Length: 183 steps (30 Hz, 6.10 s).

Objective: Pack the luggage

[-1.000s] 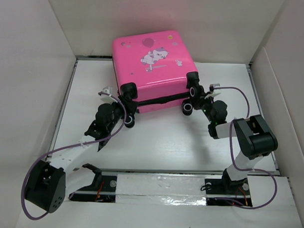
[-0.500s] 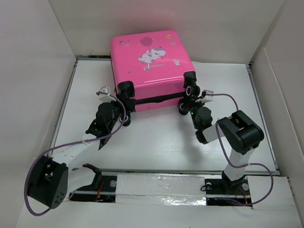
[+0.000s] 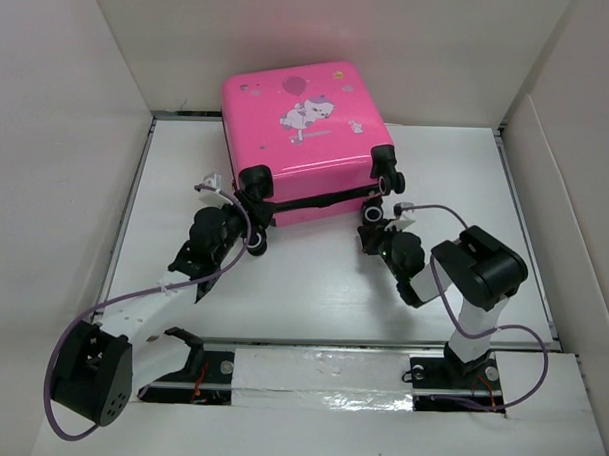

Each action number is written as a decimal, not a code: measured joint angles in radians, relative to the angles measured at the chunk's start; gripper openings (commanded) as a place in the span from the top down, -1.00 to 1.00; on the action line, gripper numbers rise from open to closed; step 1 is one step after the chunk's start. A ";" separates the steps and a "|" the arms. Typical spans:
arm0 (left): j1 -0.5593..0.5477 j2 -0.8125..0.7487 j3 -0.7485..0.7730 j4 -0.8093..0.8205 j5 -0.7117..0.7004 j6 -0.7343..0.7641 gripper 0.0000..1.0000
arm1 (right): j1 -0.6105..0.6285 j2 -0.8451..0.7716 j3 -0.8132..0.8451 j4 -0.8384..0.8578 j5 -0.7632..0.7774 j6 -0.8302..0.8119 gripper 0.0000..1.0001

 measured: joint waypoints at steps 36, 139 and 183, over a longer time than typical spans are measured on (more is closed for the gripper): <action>0.004 -0.002 -0.006 0.005 0.026 -0.008 1.00 | -0.069 -0.157 0.118 -0.023 0.029 -0.247 0.10; -0.042 -0.131 -0.047 -0.097 0.173 -0.074 1.00 | 0.089 -0.306 0.069 -0.320 -0.035 -0.153 -0.07; -0.068 -0.143 -0.047 -0.092 0.195 -0.024 1.00 | -0.048 -0.411 0.065 -0.495 -0.109 -0.232 1.00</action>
